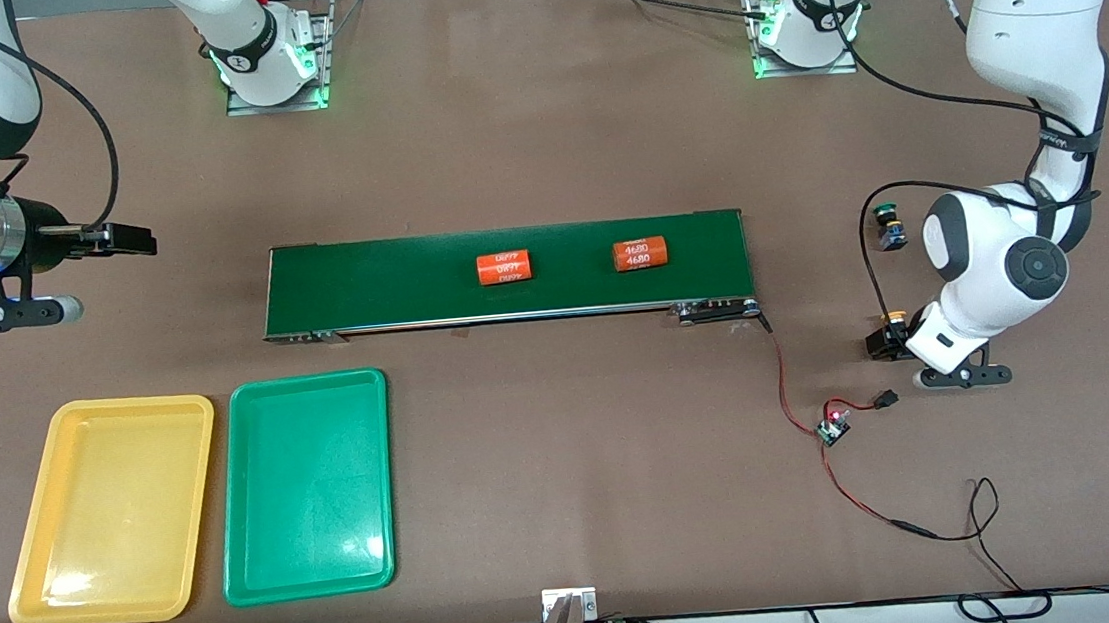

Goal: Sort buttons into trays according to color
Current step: 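Move the left gripper back and grasp a yellow-rimmed black button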

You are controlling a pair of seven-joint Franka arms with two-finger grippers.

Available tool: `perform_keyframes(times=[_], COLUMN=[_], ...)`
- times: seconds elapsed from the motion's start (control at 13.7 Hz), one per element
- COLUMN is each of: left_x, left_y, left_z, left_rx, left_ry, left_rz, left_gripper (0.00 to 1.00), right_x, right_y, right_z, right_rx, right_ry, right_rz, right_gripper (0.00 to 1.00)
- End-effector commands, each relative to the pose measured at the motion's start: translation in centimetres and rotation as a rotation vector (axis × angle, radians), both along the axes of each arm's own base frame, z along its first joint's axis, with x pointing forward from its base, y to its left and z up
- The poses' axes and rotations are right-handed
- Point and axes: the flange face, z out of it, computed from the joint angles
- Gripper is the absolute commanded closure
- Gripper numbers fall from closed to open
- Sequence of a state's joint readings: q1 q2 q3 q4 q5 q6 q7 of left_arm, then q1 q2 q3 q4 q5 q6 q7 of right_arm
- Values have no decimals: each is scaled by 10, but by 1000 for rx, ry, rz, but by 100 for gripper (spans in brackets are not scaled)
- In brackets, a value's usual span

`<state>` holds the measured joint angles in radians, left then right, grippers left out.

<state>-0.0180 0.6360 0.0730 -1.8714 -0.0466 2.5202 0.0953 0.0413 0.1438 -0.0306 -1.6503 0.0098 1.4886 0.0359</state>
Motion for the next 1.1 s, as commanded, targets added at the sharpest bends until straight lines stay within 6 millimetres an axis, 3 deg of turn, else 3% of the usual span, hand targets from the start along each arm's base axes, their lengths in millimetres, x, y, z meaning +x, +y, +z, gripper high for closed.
perform_keyframes(times=[0.0,0.15,0.29,0.44,0.8,0.88,1.02], left_x=[-7,-10,-11,-6,7,6,0], left_y=[1,0,0,0,-13,-26,-71], left_z=[-1,1,7,21,86,96,109], left_rx=[-9,-12,-14,-16,-38,-49,-78], left_ry=[28,60,84,62,112,136,156], left_rz=[46,120,124,123,105,89,63], left_gripper=[47,67,73,76,76,76,75], right_x=[-1,-1,-1,-2,-2,-2,-2], right_y=[0,0,0,0,0,0,0], right_z=[0,0,0,0,0,0,0], right_rx=[19,19,19,19,21,21,21], right_ry=[9,9,10,15,15,13,15], right_rz=[9,9,9,9,9,9,9], right_gripper=[0,0,0,0,0,0,0])
